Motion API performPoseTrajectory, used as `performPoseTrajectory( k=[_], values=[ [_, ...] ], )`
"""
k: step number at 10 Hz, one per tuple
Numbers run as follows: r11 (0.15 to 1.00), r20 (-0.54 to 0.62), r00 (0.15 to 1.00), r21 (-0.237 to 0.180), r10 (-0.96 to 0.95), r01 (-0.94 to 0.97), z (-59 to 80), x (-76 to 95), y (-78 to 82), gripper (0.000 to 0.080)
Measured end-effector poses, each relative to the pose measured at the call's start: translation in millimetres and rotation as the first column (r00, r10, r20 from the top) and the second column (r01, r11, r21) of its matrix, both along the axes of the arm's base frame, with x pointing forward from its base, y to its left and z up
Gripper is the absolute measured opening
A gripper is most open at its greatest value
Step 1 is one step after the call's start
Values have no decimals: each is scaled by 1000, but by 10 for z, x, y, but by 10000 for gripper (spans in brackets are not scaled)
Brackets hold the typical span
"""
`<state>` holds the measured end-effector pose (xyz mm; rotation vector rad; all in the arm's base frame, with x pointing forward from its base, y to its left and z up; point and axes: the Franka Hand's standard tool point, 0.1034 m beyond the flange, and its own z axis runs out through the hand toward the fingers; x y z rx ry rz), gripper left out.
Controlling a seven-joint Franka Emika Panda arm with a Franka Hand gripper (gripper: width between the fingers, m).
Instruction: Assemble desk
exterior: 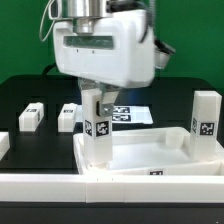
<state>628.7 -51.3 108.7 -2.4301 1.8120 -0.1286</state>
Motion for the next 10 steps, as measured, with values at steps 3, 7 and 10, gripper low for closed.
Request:
performPoseTrajectory(
  k=[3,7,10],
  values=[
    [940,-19,945,98,-327,328,-7,-13,14,290],
    [995,-77,994,48,-83,87,58,-25,116,530],
    [943,-73,940,42,333,-331,87,-18,250,643]
  ],
)
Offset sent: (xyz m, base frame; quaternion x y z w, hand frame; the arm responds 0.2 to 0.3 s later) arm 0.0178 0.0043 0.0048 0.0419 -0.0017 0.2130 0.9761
